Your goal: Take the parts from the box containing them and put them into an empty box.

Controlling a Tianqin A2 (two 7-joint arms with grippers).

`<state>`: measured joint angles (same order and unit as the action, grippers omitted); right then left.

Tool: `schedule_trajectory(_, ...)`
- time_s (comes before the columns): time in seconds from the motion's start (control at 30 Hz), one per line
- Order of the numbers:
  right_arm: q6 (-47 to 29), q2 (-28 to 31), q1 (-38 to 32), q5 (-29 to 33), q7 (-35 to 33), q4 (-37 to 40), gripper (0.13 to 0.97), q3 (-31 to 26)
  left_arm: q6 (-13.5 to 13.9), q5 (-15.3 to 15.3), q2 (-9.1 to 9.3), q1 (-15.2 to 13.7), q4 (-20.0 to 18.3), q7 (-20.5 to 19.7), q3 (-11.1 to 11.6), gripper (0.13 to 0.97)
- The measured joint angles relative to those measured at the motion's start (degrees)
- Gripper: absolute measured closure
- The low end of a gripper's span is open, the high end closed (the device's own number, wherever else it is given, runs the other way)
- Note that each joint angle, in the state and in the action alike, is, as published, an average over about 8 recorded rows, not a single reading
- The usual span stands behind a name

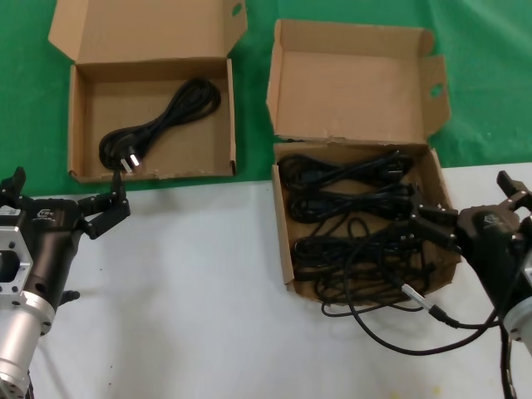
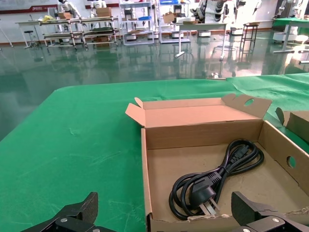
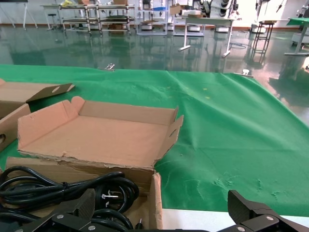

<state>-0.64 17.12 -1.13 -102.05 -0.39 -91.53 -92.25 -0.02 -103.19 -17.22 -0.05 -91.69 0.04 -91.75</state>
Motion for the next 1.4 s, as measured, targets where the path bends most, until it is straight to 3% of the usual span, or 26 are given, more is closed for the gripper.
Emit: schedule_trajectory(1.4, 0.0, 0.0, 0.0, 0.0, 0.0, 0.0, 0.129, 0.0, 0.0, 0.0, 0.0, 0.0, 0.0, 0.0, 0.0, 0.132)
